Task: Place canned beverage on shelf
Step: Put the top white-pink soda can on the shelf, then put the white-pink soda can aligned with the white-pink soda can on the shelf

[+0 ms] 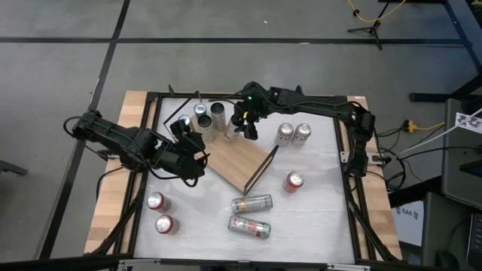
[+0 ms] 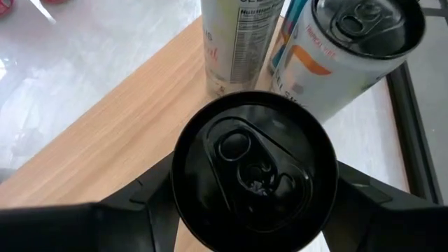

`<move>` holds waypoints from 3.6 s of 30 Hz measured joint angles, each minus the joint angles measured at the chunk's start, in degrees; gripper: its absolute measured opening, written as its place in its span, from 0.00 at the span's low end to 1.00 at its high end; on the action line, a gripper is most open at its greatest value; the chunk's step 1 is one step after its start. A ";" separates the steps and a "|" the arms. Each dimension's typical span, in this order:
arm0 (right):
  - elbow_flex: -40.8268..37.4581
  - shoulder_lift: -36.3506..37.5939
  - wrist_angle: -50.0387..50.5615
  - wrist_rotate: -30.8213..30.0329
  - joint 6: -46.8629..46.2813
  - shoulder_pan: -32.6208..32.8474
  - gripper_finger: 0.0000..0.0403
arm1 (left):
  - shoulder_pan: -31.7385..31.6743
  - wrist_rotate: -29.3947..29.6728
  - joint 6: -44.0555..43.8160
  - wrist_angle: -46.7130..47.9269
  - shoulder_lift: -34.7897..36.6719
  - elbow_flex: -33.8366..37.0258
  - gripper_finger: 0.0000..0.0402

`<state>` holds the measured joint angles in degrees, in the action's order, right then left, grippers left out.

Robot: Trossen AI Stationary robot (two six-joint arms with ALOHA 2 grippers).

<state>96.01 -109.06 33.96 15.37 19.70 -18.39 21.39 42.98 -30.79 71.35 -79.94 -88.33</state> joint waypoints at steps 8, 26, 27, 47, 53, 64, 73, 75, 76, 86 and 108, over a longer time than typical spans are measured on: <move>0.00 -0.14 -0.10 -0.15 -0.01 0.04 0.62 | 0.01 0.00 0.00 0.00 0.00 0.00 0.80; 0.02 -0.93 -0.25 -0.34 -0.20 0.04 0.62 | 0.00 0.00 0.00 0.00 -0.02 0.00 0.80; 0.02 -0.93 -0.22 -0.32 -0.22 0.02 0.62 | 0.00 0.00 0.00 0.00 -0.02 0.00 0.80; 0.00 -1.11 0.06 -0.28 -0.37 0.04 0.78 | 0.00 0.00 -0.02 -0.28 -0.02 0.00 0.80; 0.00 -1.11 -0.02 -0.28 -0.37 0.04 0.77 | 0.00 0.00 -0.02 -0.28 -0.02 0.00 0.80; -0.02 2.54 4.07 -2.31 -0.37 0.02 0.77 | 0.02 -0.02 -0.02 -1.40 -0.04 0.00 0.80; -0.02 12.80 12.95 -2.35 -0.35 0.02 0.78 | 0.00 -5.54 -0.02 -10.74 -0.25 0.00 0.80; -0.02 15.13 14.92 -2.33 -0.35 0.04 0.78 | 0.02 -7.74 -0.02 -13.12 -0.80 -0.02 0.80; -0.02 16.29 16.14 -2.35 -0.35 0.04 0.78 | 0.19 -8.77 -0.04 -14.12 -1.28 -0.02 0.80; -0.02 26.19 26.17 -2.32 -0.36 0.04 0.78 | 1.72 -17.15 -2.38 -24.24 -10.61 -0.02 0.80; -0.02 30.45 32.19 -2.29 -0.35 0.04 0.78 | 9.58 -27.39 -3.21 -38.26 -30.53 -0.02 0.80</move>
<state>95.98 -78.61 66.15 13.08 19.35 -18.35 30.96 15.59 -34.00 33.09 -110.47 -88.36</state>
